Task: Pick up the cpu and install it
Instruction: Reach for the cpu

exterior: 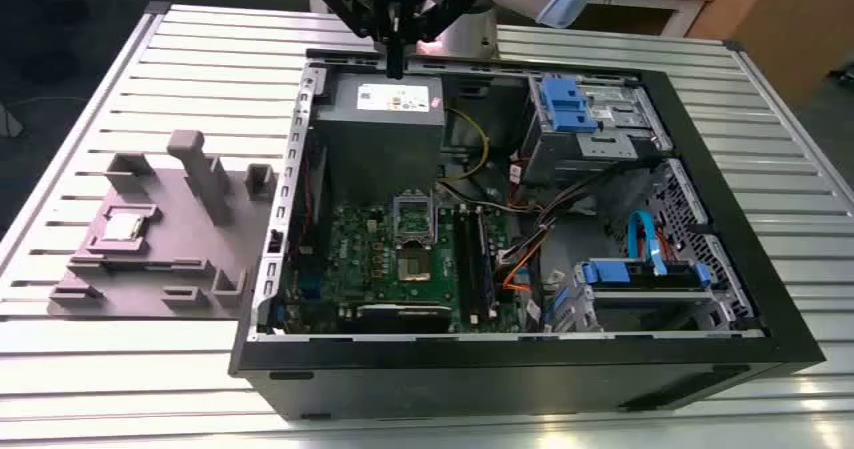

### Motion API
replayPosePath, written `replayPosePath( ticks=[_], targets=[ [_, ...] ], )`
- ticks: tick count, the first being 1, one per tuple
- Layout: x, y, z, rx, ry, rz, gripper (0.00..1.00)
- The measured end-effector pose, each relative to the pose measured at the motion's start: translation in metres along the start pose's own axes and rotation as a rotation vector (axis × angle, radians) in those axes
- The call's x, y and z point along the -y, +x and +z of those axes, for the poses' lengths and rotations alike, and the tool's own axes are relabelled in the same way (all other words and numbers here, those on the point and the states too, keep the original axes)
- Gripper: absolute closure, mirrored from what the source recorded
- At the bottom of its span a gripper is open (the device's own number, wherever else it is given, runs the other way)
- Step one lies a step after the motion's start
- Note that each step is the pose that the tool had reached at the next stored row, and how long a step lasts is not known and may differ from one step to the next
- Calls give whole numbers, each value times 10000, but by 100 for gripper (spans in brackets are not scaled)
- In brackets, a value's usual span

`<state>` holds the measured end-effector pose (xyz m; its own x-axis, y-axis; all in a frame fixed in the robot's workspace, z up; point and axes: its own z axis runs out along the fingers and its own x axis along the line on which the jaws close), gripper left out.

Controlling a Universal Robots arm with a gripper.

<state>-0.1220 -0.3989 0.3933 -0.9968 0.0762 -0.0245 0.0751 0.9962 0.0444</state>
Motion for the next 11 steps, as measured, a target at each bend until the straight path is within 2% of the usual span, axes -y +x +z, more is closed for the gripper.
replayPosePath(
  ticks=[6, 11],
  targets=[
    [0, 4, 0, 0, 1, 1, 90],
    [3, 38, -1, 0, 0, 0, 90]
  ],
)
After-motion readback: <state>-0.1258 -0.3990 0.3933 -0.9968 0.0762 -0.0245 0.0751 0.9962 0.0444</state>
